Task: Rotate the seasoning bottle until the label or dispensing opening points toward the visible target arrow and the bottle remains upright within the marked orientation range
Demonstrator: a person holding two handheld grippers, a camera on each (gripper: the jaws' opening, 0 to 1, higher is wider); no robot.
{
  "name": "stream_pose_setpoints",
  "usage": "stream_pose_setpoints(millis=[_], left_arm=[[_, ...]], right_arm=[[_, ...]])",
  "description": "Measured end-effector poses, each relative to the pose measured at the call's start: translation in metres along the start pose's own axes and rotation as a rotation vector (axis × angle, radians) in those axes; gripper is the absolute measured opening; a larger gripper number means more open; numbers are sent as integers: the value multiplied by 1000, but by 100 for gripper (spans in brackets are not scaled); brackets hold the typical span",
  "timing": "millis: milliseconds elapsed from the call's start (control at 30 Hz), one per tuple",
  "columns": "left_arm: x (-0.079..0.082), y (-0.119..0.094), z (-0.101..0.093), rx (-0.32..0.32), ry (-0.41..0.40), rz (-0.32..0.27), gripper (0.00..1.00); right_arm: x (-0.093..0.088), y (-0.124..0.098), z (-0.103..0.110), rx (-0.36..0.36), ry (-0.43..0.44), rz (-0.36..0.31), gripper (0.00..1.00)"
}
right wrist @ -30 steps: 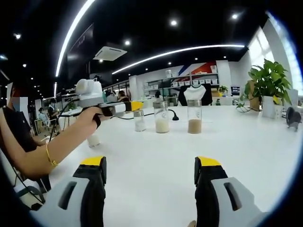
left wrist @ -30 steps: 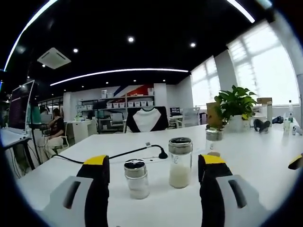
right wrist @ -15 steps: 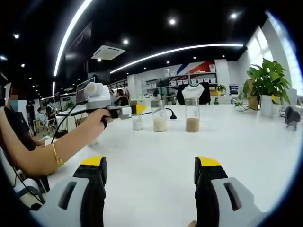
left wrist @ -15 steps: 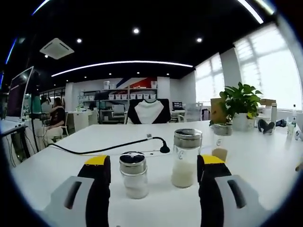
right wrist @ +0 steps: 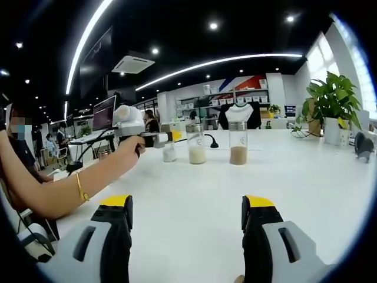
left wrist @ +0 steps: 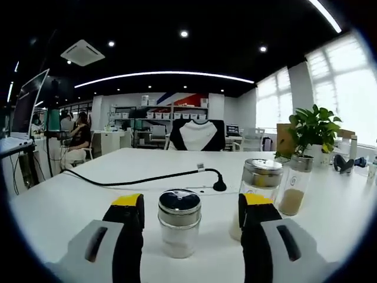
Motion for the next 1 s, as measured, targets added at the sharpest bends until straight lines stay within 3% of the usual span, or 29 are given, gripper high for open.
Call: stream_pose_setpoints(millis=[433, 700, 1000], left_arm=[[-22, 12, 8, 9, -58, 38, 64], [-26, 15, 12, -9, -84, 36, 59], [-23, 19, 20, -12, -29, 29, 55]], right_arm=[[-2, 2, -2, -4, -5, 18, 75], [-3, 4, 1, 2, -19, 28, 74], [0, 15, 9, 23, -8, 19, 74]])
Point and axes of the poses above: the point that each gripper's makers call its tool centre point, and the gripper's own axes: y roughly forward along the fingers, z roughly to its left, x roughly out of its top, the point moved 4 cm from there along -y, roughly backward along the fingers, and after that the axes turned 11 degrees about -x, right-handed, at the moved point
